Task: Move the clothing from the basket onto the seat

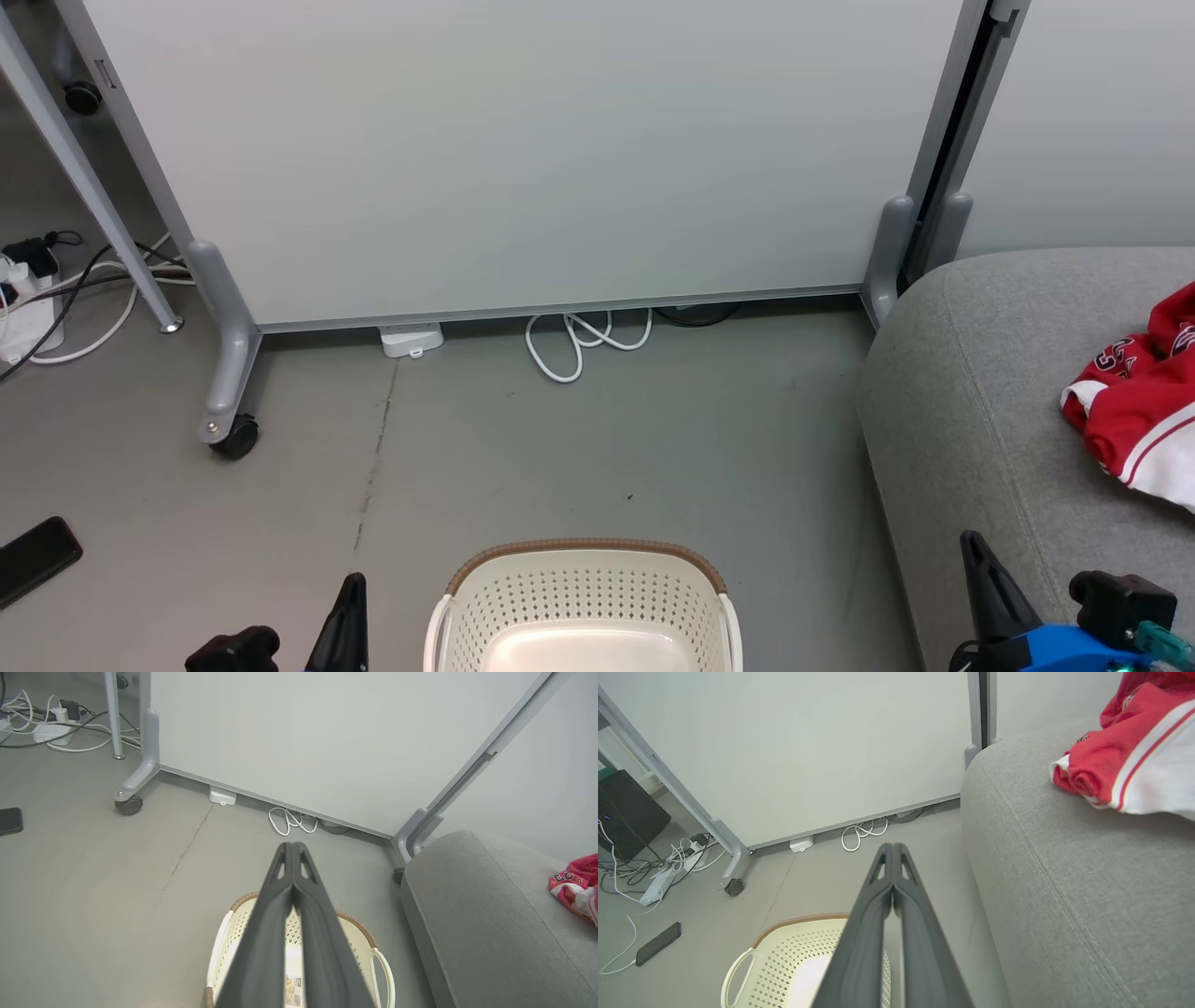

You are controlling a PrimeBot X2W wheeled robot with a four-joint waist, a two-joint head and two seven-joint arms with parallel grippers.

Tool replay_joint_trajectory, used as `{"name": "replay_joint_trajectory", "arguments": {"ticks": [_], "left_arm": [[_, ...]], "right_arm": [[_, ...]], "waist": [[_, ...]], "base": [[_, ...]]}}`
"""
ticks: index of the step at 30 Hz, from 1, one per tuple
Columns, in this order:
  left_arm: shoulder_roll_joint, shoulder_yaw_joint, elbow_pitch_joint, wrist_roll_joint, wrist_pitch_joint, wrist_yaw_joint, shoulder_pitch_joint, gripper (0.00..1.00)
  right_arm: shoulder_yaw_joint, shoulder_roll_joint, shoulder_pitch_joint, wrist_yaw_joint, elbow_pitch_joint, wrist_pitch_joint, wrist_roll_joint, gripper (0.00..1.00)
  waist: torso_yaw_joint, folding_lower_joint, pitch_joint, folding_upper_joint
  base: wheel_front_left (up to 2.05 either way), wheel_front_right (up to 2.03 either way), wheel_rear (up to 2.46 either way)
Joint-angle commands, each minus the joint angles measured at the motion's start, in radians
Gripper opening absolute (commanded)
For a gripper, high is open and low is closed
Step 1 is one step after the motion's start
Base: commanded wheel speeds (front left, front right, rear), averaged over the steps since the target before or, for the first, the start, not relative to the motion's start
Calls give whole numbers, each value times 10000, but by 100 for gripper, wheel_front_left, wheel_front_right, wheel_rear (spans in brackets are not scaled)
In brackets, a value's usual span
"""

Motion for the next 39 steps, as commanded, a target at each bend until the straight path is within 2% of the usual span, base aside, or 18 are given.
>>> {"name": "replay_joint_trajectory", "arguments": {"ticks": [1, 16, 39], "left_arm": [[27, 130, -230, -281, 44, -10, -350, 0], [-77, 641, -700, -2641, 711, -22, -590, 0], [-199, 1271, -1262, -5484, 1521, -41, -876, 0]], "right_arm": [[-12, -42, -300, 2, -201, 35, 351, 0], [-6, -59, -537, 2, -341, 441, 3206, 0], [-34, -83, -840, 3, -466, 966, 6637, 0]], "waist": [[-5, -1, 4, -1], [-99, -1, 84, -1], [-241, -1, 204, -1]], "base": [[0, 0, 0], [0, 0, 0], [0, 0, 0]]}}
